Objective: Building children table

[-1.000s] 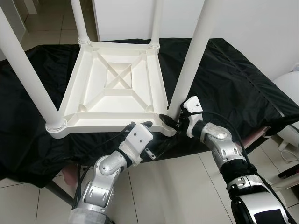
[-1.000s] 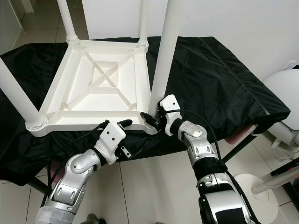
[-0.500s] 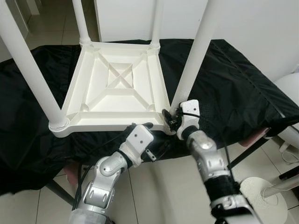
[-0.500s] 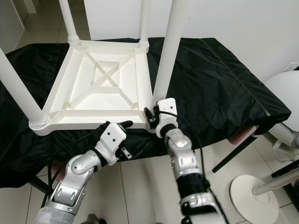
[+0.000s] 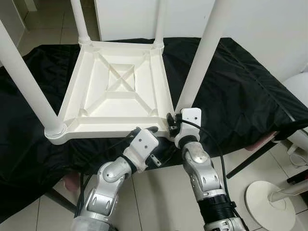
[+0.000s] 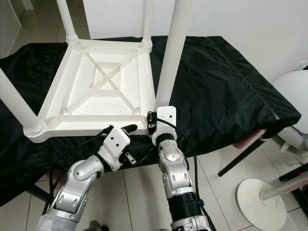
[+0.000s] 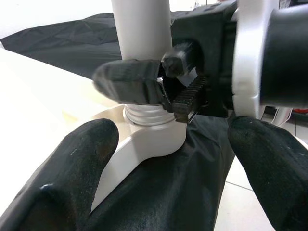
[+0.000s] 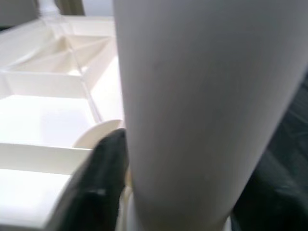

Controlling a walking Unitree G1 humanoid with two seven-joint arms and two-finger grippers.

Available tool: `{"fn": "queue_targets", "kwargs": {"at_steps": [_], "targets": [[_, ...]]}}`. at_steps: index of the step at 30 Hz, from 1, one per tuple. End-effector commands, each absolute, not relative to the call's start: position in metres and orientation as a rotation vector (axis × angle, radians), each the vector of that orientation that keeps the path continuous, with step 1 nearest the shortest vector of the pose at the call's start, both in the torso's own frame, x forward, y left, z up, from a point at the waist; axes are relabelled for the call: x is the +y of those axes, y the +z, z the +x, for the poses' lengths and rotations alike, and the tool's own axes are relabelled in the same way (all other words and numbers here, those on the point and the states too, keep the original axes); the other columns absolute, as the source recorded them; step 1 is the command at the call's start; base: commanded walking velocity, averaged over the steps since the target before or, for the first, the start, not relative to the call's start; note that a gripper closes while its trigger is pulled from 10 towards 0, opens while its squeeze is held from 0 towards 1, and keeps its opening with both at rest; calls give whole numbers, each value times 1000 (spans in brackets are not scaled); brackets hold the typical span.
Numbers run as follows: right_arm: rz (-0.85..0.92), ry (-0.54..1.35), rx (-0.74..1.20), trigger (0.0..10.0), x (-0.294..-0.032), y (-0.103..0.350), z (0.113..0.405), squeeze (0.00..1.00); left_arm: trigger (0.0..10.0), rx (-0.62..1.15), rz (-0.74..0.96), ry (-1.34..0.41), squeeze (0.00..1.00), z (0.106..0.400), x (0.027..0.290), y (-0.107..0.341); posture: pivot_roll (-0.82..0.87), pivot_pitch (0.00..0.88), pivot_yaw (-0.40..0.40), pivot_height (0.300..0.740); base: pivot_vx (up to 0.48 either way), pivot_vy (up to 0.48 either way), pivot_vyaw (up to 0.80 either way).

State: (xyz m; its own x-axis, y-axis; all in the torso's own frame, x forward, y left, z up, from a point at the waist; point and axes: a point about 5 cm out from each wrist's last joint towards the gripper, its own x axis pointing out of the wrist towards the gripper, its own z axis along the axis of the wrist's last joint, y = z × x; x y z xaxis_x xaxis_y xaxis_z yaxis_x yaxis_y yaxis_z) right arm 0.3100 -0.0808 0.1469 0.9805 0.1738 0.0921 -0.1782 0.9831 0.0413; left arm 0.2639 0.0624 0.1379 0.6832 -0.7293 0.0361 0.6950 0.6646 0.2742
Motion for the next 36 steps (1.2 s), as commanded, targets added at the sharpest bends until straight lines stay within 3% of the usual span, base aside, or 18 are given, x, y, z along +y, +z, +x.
{"fn": "queue_targets", "kwargs": {"at_steps": [1,7,8,22,33,34,36], "targets": [[79,206,-110,10000,-81,150,307,1000,10000,-153,232,-720,0,266,64,138,-35,53,-50,740,0,0,0],[71,219,-132,10000,-87,155,306,1000,10000,-151,232,-721,0,264,64,138,-36,55,-49,740,0,0,0],[63,317,-113,10000,-95,152,305,0,10000,-151,233,-719,0,264,64,138,-37,55,-51,740,0,0,0],[-113,621,-69,10000,-125,140,321,0,10000,-156,236,-717,0,268,65,140,-39,53,-39,740,0,0,0],[-173,770,-31,10000,-122,140,341,0,10000,-161,241,-714,0,270,65,142,-30,49,-38,740,0,0,0],[-191,791,-21,3529,-123,139,343,0,10000,-164,242,-710,0,270,66,143,-26,50,-42,740,0,0,0],[-203,807,-16,3529,-123,138,345,0,10000,-166,242,-707,0,270,66,143,-26,50,-42,740,0,0,0]]}}
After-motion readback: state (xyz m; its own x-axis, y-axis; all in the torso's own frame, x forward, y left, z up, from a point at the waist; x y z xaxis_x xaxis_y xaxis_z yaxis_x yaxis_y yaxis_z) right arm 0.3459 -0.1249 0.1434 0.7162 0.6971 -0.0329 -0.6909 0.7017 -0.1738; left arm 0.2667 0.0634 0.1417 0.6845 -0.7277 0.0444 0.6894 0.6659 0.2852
